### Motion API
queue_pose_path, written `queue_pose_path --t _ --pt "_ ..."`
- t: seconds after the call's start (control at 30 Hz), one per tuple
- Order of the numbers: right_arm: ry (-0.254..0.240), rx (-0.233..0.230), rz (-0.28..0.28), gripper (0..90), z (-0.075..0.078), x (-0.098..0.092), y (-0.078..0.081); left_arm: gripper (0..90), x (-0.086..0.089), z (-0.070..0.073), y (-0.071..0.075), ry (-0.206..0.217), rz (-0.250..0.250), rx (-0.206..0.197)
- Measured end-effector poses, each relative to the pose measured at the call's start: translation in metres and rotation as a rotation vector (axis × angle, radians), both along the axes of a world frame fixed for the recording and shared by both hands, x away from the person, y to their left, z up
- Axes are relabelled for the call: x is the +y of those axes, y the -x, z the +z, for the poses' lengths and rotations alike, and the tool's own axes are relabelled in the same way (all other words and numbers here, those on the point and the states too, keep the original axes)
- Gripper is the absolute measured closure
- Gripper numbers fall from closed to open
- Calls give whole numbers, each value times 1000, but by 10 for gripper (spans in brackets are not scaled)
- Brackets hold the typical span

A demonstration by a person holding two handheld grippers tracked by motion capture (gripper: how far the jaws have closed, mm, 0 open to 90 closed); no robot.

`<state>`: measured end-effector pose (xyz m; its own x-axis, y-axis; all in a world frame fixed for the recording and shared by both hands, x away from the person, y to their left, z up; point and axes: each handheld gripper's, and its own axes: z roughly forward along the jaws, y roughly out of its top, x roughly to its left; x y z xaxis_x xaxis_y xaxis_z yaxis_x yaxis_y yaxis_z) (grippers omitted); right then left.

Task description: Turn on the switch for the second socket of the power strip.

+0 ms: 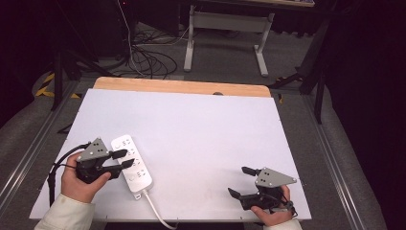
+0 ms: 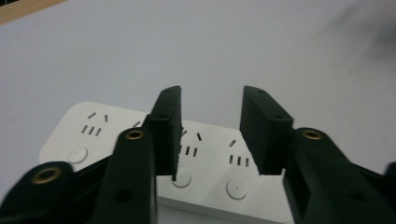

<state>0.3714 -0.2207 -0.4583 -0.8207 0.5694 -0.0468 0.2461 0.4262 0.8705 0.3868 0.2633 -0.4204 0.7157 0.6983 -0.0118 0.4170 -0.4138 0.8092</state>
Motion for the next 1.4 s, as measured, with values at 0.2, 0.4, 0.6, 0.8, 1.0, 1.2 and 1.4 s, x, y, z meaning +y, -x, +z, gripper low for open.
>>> queue_pose_path --t 0.2,0.4,0.6,0.8,1.0,1.2,1.4 --pt "0 -1 2 167 0 0 0 856 -2 -1 -5 -49 -9 43" --pt "0 -1 3 167 0 0 0 898 -4 -3 -10 -96 16 88" --pt "1 1 5 167 0 0 0 898 -5 -7 -16 -139 23 140" --pt "3 4 8 167 0 0 0 899 -6 -12 -21 -170 34 188" --pt "3 4 9 167 0 0 0 898 -8 -15 -25 -209 39 220" --pt "3 4 10 167 -1 0 0 899 -10 -19 -28 -240 41 259" --pt "1 7 10 167 -1 0 0 898 -10 -21 -30 -254 46 263"
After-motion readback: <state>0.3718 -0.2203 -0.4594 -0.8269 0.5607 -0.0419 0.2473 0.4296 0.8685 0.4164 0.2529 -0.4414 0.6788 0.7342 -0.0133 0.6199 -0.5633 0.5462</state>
